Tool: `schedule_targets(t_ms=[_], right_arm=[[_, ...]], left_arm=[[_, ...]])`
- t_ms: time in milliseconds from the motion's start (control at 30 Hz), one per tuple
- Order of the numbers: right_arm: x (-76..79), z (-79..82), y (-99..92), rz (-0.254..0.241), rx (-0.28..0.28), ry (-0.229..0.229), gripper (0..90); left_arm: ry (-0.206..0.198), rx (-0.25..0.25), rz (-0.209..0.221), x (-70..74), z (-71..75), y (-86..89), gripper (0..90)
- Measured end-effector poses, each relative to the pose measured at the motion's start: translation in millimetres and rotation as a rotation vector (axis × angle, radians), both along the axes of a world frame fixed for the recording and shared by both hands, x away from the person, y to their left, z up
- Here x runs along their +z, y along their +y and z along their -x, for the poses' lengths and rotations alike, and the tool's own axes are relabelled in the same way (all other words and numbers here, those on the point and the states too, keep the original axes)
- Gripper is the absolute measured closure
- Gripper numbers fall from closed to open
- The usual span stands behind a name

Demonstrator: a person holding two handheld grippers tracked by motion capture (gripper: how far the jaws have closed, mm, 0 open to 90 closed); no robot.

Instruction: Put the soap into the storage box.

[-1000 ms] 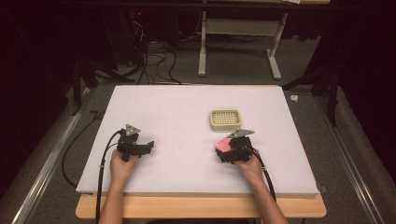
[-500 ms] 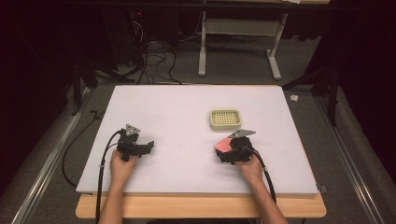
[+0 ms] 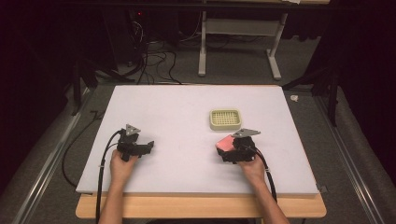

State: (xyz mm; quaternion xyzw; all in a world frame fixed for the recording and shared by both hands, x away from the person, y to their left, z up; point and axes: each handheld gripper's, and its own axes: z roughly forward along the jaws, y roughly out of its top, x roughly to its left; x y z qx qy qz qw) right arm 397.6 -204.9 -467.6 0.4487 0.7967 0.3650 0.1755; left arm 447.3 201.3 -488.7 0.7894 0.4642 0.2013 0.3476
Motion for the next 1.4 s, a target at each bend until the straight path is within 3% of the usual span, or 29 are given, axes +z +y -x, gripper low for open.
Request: schedule_targets(t_ms=[567,1400], right_arm=[[22.9,4.2,-8.6,-0.041,-0.009,-0.03,13.9],[48.5,-6.6,-25.8,-0.09,-0.043,-0.064,13.9]], left_arm=[[-0.001,0.002,0.004,-0.1,0.0,-0.2,19.4],[-0.002,0.002,0.004,-0.2,0.0,-0.2,19.4]])
